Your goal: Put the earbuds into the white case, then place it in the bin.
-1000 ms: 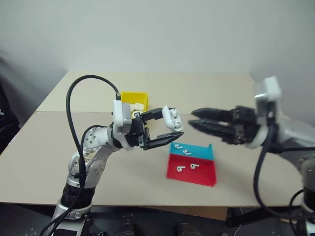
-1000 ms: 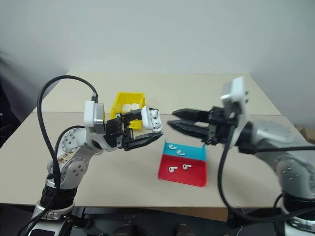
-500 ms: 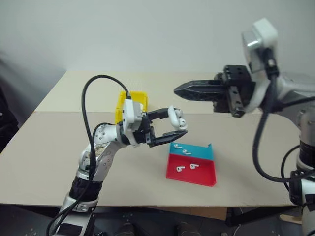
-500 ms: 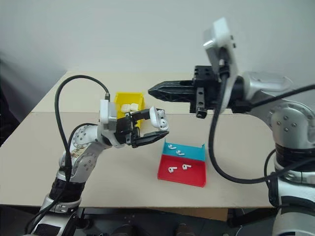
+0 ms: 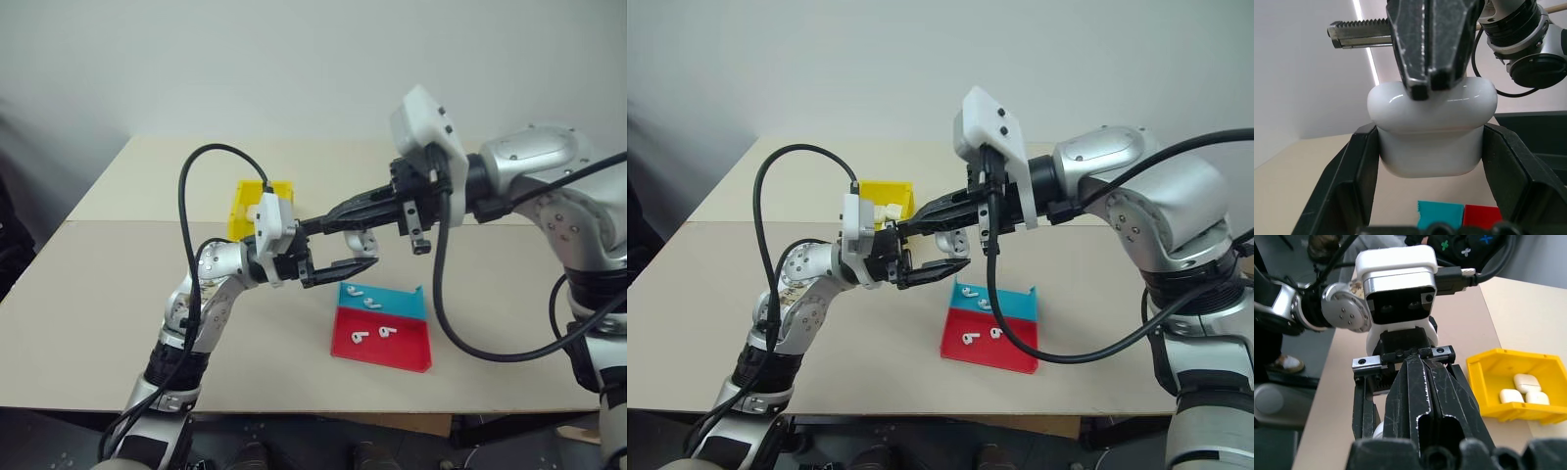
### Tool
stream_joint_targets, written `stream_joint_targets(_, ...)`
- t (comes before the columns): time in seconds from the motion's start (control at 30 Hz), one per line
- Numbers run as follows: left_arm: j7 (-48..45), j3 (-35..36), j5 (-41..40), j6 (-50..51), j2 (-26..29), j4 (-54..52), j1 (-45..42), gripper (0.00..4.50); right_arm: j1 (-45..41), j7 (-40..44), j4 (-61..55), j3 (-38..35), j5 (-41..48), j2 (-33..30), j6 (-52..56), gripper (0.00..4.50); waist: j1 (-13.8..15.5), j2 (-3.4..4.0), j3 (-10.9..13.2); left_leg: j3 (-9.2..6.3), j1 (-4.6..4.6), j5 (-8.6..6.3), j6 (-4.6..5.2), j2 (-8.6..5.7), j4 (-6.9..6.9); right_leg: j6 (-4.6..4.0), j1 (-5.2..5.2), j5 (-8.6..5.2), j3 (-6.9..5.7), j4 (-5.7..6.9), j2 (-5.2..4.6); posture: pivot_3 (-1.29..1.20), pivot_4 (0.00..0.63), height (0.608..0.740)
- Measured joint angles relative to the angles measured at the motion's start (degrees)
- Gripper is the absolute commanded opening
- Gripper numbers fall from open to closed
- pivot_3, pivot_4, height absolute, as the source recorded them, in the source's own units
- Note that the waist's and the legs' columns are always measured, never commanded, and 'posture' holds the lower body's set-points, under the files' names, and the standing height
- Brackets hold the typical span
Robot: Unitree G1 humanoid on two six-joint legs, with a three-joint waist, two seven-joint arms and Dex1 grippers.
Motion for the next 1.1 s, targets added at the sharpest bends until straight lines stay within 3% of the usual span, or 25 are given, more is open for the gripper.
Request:
stream_joint_targets(0.17,-0.2,-0.3,0.5,0.0,0.4,0.0,1.1,2.81,1.4,3.0,0.2,-0.1,-4.4,-2.2,-3.1,0.03,0.0,0.0,0.0,0.01,0.0,0.0,0.0,0.0,0.01,0.0,0.0,0.0,0.0,0.01,0.0,0.0,0.15,0.74)
stream_joint_targets(0.47,-0.5,0.4,-0.2,-1.4,-0.1,-0.2,0.9,2.81,3.1,5.0,3.3,-5.9,-3.8,-1.8,-3.2,0.03,0.0,0.0,0.0,0.0,0.02,0.0,0.0,0.0,0.02,-0.01,0.0,0.01,0.0,0.05,0.01,0.0,0.15,0.74)
stream_joint_targets(0.7,-0.7,0.5,-0.2,-1.6,-0.1,-0.1,0.8,2.81,4.7,7.5,3.1,-4.8,-7.2,-2.6,-6.1,0.03,0.0,0.01,0.0,0.01,0.02,0.01,0.0,0.0,0.05,-0.01,0.0,0.01,0.01,0.08,0.01,0.0,0.15,0.74)
stream_joint_targets(1.1,-1.2,0.6,0.0,-1.5,0.3,0.0,0.7,2.81,2.2,7.6,4.2,-5.3,-6.8,2.0,-5.8,0.03,0.0,0.02,0.0,0.0,0.03,0.01,-0.01,0.0,0.08,-0.01,0.01,0.01,0.01,0.15,0.01,0.0,0.15,0.74)
